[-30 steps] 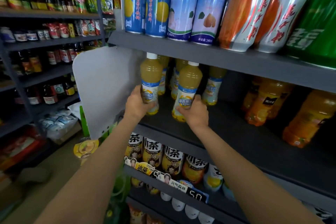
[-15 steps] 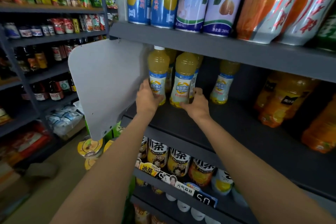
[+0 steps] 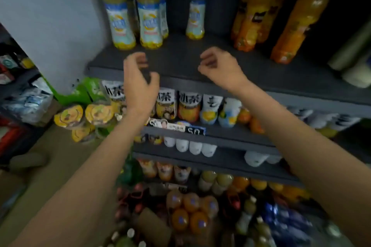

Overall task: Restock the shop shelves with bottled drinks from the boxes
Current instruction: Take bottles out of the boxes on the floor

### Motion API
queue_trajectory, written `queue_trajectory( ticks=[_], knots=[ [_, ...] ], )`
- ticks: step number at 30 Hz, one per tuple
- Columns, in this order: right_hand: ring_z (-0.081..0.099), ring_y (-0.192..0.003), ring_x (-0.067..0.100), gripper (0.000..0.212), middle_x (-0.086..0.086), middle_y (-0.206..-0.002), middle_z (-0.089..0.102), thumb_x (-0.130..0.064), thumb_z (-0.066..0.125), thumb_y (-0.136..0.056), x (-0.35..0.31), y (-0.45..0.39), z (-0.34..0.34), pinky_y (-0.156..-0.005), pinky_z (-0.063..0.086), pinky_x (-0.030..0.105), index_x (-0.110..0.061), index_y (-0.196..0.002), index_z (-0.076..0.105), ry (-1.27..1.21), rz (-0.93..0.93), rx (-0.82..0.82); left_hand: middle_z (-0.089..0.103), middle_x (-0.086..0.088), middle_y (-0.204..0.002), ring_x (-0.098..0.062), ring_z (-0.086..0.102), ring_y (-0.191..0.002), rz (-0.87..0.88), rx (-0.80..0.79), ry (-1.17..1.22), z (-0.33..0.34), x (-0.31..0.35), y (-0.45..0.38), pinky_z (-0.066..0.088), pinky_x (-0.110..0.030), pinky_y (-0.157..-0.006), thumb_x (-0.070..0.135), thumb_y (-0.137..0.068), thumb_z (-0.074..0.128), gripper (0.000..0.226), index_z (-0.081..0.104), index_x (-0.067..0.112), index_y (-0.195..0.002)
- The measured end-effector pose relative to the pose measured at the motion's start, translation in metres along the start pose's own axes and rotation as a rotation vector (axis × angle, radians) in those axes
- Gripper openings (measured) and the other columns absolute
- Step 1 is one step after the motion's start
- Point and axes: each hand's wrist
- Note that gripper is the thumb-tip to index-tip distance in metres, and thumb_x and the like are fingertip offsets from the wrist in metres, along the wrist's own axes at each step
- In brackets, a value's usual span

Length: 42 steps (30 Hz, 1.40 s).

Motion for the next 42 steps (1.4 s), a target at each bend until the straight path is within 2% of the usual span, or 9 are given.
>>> queue_trajectory(
  ticks=[3, 6, 9, 15, 21, 26, 31, 37, 42],
  knots=[
    [0.057, -0.083, 0.010, 0.026, 0.001, -0.093, 0.061, -0.012, 0.059, -0.087, 0.023, 0.052, -0.005, -0.077, 0.045, 0.019, -0.007, -0.113, 0.055, 0.005, -0.067, -0.016, 0.052, -0.001, -0.099, -0.008, 0.052, -0.080, -0.034, -0.251, 0.027, 0.007, 0.002, 0.081, 0.043, -0.016, -0.067, 0.004, -0.088, 0.051, 0.031, 0.045, 0.007, -0.118],
    [0.060, -0.083, 0.018, 0.035, 0.005, -0.101, 0.061, -0.014, 0.059, -0.088, 0.064, 0.106, -0.006, -0.076, 0.045, 0.024, -0.007, -0.121, 0.049, 0.106, -0.050, -0.267, 0.053, 0.001, -0.094, -0.013, 0.057, -0.079, -0.200, -0.685, -0.060, 0.020, -0.016, 0.157, 0.044, -0.019, -0.066, 0.004, -0.088, 0.054, 0.035, 0.043, 0.005, -0.122],
    [0.058, -0.097, 0.018, 0.044, 0.007, -0.113, 0.060, -0.021, 0.060, -0.089, 0.129, 0.154, -0.007, -0.085, 0.041, 0.026, -0.009, -0.129, 0.044, 0.211, 0.163, -0.513, 0.054, 0.004, -0.094, -0.018, 0.059, -0.092, -0.329, -1.057, -0.203, 0.039, -0.044, 0.213, 0.043, -0.023, -0.077, 0.010, -0.089, 0.057, 0.037, 0.043, 0.009, -0.123],
    [0.051, -0.114, 0.035, 0.039, 0.024, -0.121, 0.055, -0.014, 0.054, -0.092, 0.269, 0.257, -0.012, -0.077, 0.040, 0.020, 0.005, -0.125, 0.047, 0.277, 0.671, -0.652, 0.063, -0.003, -0.104, -0.022, 0.058, -0.103, -0.445, -1.327, -0.340, 0.096, -0.056, 0.293, 0.044, -0.032, -0.086, 0.017, -0.089, 0.056, 0.038, 0.043, 0.008, -0.124],
    [0.048, -0.121, 0.031, 0.040, 0.018, -0.130, 0.052, -0.019, 0.053, -0.093, 0.400, 0.347, 0.000, -0.096, 0.037, 0.031, -0.003, -0.128, 0.049, 0.341, 0.857, -0.705, 0.062, -0.015, -0.109, -0.029, 0.055, -0.108, -0.502, -1.335, -0.380, 0.185, -0.048, 0.400, 0.038, -0.027, -0.082, 0.010, -0.088, 0.056, 0.034, 0.050, 0.001, -0.120],
    [0.051, -0.118, 0.030, 0.041, 0.018, -0.128, 0.054, -0.020, 0.057, -0.090, 0.514, 0.421, 0.032, -0.092, 0.036, 0.032, -0.001, -0.125, 0.050, 0.377, 0.657, -0.932, 0.055, -0.007, -0.078, -0.031, 0.056, -0.093, -0.649, -1.432, -0.388, 0.239, -0.056, 0.528, 0.037, -0.031, -0.075, 0.004, -0.085, 0.057, 0.015, 0.050, 0.017, -0.089],
    [0.046, -0.123, 0.033, 0.053, 0.018, -0.132, 0.047, -0.013, 0.058, -0.087, 0.614, 0.503, 0.070, -0.090, 0.044, 0.042, -0.006, -0.135, 0.036, 0.567, 0.570, -1.080, 0.062, -0.018, -0.101, -0.031, 0.059, -0.096, -0.700, -1.542, -0.397, 0.284, -0.076, 0.650, 0.044, -0.037, -0.082, 0.007, -0.085, 0.058, 0.045, 0.043, 0.000, -0.126],
    [0.034, -0.131, 0.033, 0.052, 0.018, -0.141, 0.036, -0.009, 0.048, -0.092, 0.706, 0.569, 0.144, -0.102, 0.034, 0.041, -0.002, -0.139, 0.027, 0.760, 0.518, -1.126, 0.061, -0.007, -0.100, -0.021, 0.058, -0.092, -0.826, -1.465, -0.353, 0.333, -0.126, 0.753, 0.039, -0.027, -0.069, 0.013, -0.090, 0.053, 0.029, 0.047, 0.011, -0.119],
    [0.040, -0.126, 0.037, 0.042, 0.022, -0.135, 0.043, -0.002, 0.041, -0.092, 0.735, 0.582, 0.177, -0.099, 0.036, 0.044, 0.002, -0.133, 0.032, 0.833, 0.452, -1.031, 0.059, -0.009, -0.114, -0.022, 0.058, -0.103, -1.150, -1.308, -0.286, 0.343, -0.154, 0.786, 0.048, -0.037, -0.092, 0.017, -0.089, 0.056, 0.029, 0.049, 0.015, -0.118]
  ],
)
Point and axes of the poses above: each hand's wrist, its own y-axis away from the middle knuckle, its own z-axis out of the palm, x = y × z
